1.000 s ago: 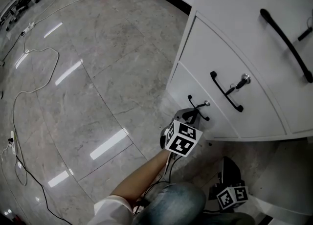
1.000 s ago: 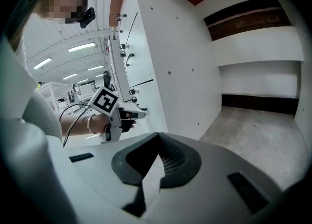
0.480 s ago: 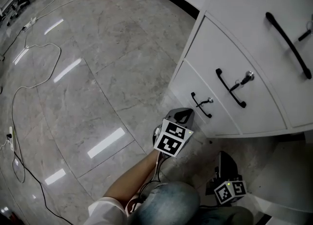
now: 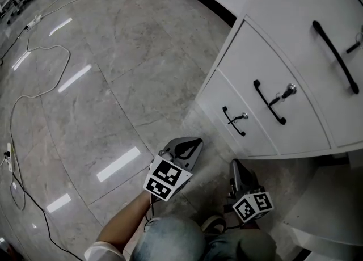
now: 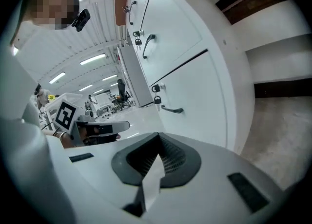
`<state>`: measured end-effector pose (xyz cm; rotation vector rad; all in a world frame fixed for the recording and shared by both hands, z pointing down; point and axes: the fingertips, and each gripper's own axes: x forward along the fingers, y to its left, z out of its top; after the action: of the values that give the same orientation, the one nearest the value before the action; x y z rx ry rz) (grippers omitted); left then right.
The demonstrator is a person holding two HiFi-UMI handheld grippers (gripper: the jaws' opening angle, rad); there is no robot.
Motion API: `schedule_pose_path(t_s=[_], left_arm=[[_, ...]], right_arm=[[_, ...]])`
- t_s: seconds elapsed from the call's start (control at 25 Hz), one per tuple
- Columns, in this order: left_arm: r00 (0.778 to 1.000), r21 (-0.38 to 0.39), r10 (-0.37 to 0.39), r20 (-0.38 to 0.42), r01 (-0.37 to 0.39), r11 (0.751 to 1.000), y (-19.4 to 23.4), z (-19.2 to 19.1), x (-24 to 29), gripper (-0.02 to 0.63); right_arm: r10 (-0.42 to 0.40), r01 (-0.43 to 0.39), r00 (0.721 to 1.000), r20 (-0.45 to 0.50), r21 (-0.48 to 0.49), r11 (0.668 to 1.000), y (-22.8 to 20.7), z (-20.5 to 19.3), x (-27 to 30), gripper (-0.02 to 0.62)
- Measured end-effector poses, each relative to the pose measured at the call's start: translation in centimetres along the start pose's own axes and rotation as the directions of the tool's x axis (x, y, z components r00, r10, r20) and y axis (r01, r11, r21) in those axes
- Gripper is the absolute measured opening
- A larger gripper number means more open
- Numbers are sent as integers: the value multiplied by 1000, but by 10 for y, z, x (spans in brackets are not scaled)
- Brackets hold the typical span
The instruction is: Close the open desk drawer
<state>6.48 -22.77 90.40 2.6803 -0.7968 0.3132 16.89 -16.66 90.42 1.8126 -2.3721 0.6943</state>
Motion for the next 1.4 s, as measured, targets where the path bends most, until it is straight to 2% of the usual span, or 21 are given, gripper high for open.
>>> schedule_pose_path(t_s=[0.12, 0.32, 0.48, 0.72, 0.92, 1.0, 1.12, 1.4], left_arm=[[1000, 11, 18, -23, -18, 1000, 6, 8, -25, 8], [998, 4, 66, -20, -66, 998, 4, 81, -81, 8], [995, -9, 86, -55, -86, 996, -12, 164, -115, 8], [989, -44, 147, -15, -148, 988, -45, 344, -177, 8], [973, -46, 228, 30, -227, 973, -86, 480, -246, 8], [969, -70, 244, 35, -242, 968, -108, 516, -269, 8], [975, -121, 223, 28, -218, 968, -143, 562, -300, 8], [990, -70, 131, 62, -126, 989, -204, 653, -326, 8]], right_arm=[[61, -61, 997, -46, -14, 998, 18, 0, 11, -2], [101, -103, 988, -115, -8, 995, 63, 58, 8, -2], [130, -131, 982, -137, 1, 991, 107, 151, -11, -2], [178, -186, 975, -134, -47, 981, 187, 321, -66, -2], [131, -134, 983, -125, -18, 991, 232, 438, -125, -2], [107, -112, 986, -130, -31, 993, 246, 474, -152, -2], [87, -92, 989, -118, -31, 995, 270, 520, -190, -2], [53, -51, 998, 27, -45, 998, 303, 634, -236, -2]])
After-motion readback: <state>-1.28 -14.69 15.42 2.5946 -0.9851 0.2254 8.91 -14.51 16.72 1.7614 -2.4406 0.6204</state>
